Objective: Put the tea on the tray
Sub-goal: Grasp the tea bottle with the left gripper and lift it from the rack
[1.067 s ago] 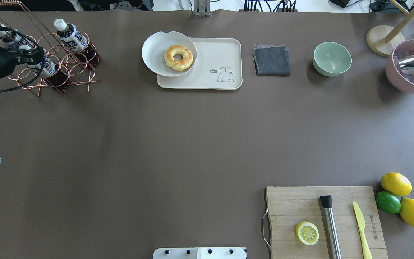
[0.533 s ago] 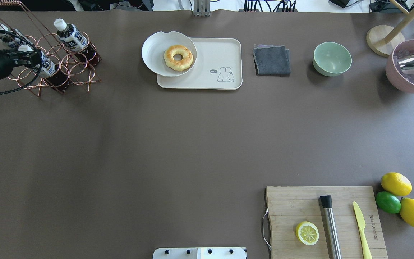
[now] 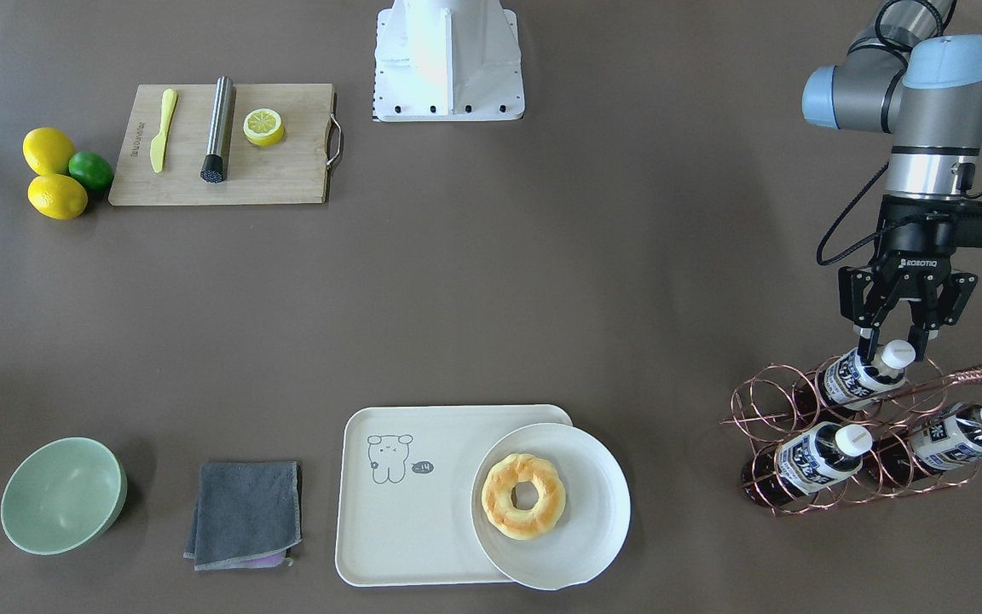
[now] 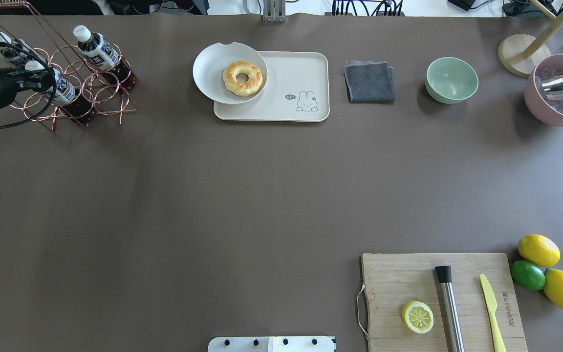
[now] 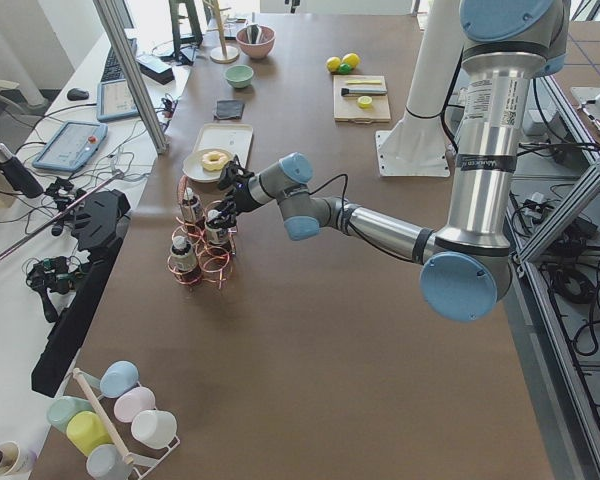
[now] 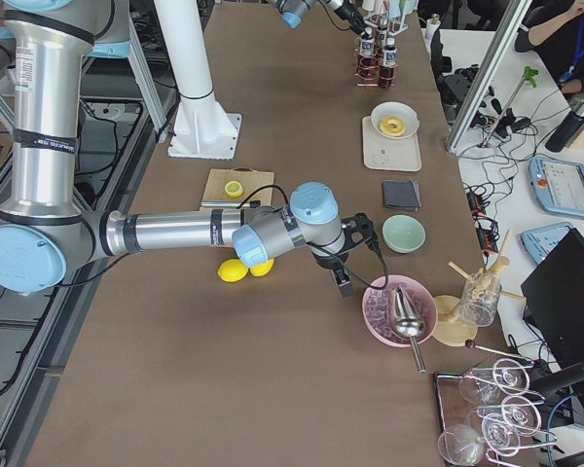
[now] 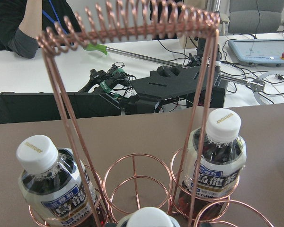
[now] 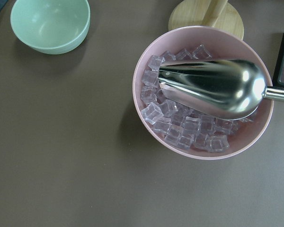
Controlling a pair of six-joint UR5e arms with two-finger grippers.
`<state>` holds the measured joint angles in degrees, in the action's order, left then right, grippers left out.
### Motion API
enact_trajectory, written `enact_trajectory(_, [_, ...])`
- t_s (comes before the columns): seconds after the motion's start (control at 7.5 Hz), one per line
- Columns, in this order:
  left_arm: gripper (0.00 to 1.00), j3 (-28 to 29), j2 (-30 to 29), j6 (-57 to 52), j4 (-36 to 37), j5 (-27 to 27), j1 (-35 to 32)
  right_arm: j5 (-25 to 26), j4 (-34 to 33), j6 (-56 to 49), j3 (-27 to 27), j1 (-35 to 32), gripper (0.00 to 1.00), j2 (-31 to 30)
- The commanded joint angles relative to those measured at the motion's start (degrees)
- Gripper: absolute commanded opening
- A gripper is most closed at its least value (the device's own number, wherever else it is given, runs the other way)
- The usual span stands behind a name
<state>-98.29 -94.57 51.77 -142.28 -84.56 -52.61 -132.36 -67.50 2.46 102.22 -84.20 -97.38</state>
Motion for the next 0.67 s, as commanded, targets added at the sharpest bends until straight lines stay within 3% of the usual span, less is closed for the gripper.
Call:
enact_trajectory(0.0, [0.0,0.3,0.0,0.0,-0.8,0.0,-0.2,0.0,0.0,0.0,0.0,0.0,1.0,0.0])
enact_trajectory(0.53, [0.0,-2.8,-0.6,-3.7,-0.2,-2.6,-5.0,0.0,0.0,0.1,0.1,0.0,1.0,0.0])
